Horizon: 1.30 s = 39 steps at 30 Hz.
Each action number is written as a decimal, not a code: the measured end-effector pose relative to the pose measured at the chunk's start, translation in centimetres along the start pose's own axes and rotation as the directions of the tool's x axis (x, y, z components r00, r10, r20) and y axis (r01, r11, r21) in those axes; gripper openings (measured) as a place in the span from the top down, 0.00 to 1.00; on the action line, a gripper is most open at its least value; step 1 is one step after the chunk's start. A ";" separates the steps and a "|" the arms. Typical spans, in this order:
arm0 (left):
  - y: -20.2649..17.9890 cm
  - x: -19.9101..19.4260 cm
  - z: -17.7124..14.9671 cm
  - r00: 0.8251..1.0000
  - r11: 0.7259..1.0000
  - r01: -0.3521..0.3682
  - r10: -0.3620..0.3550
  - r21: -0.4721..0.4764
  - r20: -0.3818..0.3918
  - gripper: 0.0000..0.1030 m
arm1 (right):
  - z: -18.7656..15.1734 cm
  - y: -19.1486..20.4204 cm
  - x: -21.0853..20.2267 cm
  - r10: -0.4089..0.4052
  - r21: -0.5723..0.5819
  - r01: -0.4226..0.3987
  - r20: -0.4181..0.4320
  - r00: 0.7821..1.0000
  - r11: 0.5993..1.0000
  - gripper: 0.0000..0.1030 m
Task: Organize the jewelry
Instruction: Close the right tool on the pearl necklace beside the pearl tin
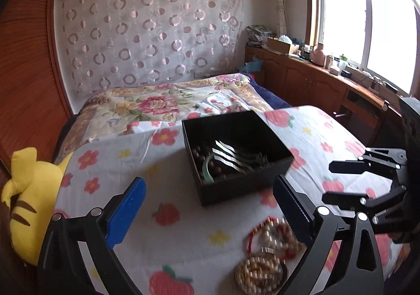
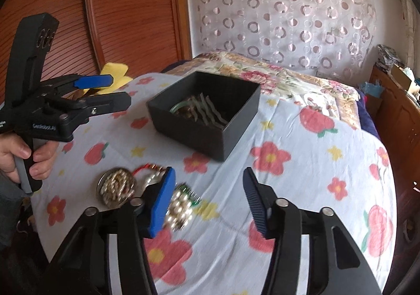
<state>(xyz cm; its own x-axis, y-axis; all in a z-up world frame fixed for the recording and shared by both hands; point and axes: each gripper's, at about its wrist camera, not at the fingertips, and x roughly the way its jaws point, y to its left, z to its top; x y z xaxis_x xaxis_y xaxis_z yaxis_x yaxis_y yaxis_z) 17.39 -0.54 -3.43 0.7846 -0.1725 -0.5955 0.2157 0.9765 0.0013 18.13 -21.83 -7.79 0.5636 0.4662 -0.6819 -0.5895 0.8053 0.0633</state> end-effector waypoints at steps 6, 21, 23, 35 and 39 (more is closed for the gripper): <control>-0.2 -1.4 -3.3 0.999 0.999 0.028 -0.028 -0.018 -0.022 0.09 | -1.8 1.7 0.5 0.032 -0.032 -0.034 -0.049 0.998 0.999 0.55; 0.4 -4.0 -7.1 0.998 0.998 0.038 -0.040 -0.054 -0.041 0.08 | -2.9 2.9 2.7 0.081 -0.005 -0.082 -0.136 0.987 0.997 0.58; 0.5 -4.1 -7.2 0.998 0.998 0.037 -0.039 -0.059 -0.041 0.09 | -2.9 3.0 2.6 0.082 -0.007 -0.083 -0.135 0.987 0.996 0.62; 0.8 -3.8 -7.8 0.998 0.996 0.036 -0.041 -0.077 -0.055 0.08 | -1.8 3.4 0.6 0.078 -0.038 -0.081 -0.077 0.994 0.996 0.84; 0.8 -3.8 -7.9 0.997 0.996 0.036 -0.041 -0.080 -0.063 0.09 | -1.0 3.5 -1.3 0.075 -0.048 -0.076 -0.020 0.997 0.996 0.84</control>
<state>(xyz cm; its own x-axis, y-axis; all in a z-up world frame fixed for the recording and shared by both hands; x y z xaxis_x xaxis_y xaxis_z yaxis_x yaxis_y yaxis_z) 9.97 1.88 -7.55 0.7372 -0.2038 -0.6442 0.1964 0.9769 -0.0843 14.82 -19.99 -7.42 0.5060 0.5184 -0.6894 -0.6578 0.7489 0.0803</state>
